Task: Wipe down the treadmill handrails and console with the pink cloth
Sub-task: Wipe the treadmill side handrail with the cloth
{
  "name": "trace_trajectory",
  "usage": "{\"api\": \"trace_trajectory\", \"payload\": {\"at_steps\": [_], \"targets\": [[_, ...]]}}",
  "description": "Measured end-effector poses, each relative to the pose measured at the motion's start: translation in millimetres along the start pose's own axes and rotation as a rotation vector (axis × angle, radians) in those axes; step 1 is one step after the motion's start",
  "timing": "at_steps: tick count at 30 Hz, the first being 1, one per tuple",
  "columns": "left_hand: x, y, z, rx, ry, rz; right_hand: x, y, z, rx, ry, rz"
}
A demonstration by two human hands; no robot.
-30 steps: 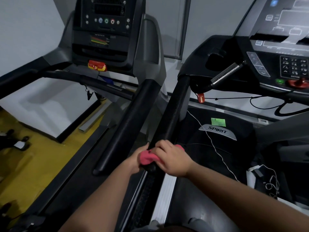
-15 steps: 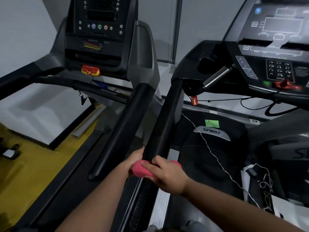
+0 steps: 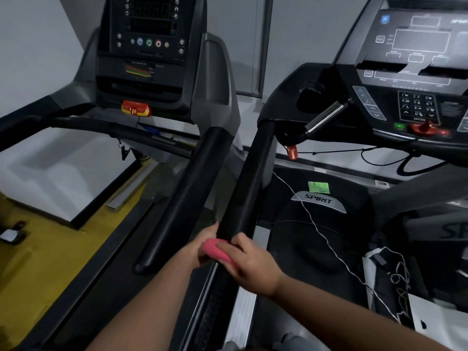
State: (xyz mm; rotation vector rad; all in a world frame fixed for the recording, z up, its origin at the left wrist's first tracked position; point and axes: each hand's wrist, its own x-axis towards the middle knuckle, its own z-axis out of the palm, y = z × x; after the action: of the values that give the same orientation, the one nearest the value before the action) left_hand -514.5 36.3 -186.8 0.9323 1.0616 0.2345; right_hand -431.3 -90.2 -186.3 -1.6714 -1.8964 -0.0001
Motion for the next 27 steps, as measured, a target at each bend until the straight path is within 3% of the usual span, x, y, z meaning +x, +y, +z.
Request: {"api": "trace_trajectory", "payload": {"at_steps": [2, 7, 12, 16, 23, 27], "targets": [[-1, 0, 0, 0.014, -0.010, 0.004, -3, 16, -5, 0.011, -0.036, -0.006], [-7, -4, 0, 0.139, 0.022, 0.025, 29, 5, -14, -0.052, -0.032, 0.269], [-6, -1, -1, 0.032, 0.004, -0.023, 8, -8, 4, -0.103, 0.011, 0.138], [-7, 0, 2, 0.021, -0.043, -0.019, -20, 2, 12, 0.249, -0.012, 0.289], [-9, -1, 7, 0.078, 0.017, 0.033, 5, -21, 29, 0.914, 0.322, 1.053], [-10, -3, 8, 0.051, 0.008, 0.041, 14, -16, 29, 1.446, 0.309, 1.338]]}}
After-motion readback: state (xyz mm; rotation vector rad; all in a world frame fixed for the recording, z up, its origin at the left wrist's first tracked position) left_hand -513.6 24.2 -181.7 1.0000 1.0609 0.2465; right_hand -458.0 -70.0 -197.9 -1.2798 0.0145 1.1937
